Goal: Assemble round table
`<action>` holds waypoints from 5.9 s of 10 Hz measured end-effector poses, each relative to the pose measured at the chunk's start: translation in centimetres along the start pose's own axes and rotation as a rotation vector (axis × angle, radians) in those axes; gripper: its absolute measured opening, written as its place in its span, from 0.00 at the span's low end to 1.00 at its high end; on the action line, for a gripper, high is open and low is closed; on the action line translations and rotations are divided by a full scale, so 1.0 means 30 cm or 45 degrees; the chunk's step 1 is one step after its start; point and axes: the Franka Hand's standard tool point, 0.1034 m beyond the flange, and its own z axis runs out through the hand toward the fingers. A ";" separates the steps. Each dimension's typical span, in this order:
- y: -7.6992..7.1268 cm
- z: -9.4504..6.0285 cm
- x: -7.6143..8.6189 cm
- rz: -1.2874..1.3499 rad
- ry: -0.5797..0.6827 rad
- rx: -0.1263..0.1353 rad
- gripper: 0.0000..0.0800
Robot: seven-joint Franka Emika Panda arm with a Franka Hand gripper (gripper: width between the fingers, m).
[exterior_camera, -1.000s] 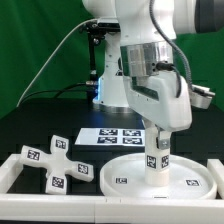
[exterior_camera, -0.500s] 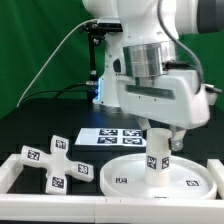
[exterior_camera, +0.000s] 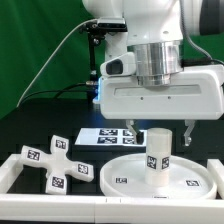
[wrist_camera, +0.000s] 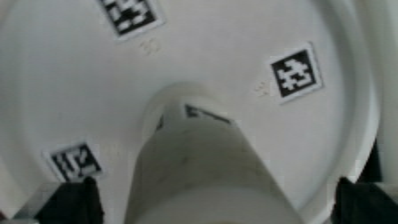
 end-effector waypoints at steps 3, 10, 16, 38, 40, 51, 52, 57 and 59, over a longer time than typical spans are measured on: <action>0.027 -0.003 0.013 -0.593 0.049 -0.038 0.81; 0.039 -0.001 0.017 -0.946 0.028 -0.090 0.81; 0.033 0.001 0.015 -0.560 0.043 -0.082 0.51; -0.016 0.012 -0.025 0.760 -0.021 0.030 0.81; -0.013 0.013 -0.024 0.583 -0.018 0.029 0.81; -0.007 -0.006 0.009 -0.854 0.059 -0.094 0.81; -0.006 -0.005 0.008 -0.831 0.058 -0.094 0.68; -0.001 -0.004 0.014 -0.436 0.088 -0.088 0.50; 0.005 -0.005 0.016 -0.165 0.108 -0.087 0.50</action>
Offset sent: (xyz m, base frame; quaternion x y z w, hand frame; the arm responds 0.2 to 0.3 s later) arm 0.0000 0.0000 0.0000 0.0000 0.0000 -0.2571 0.9664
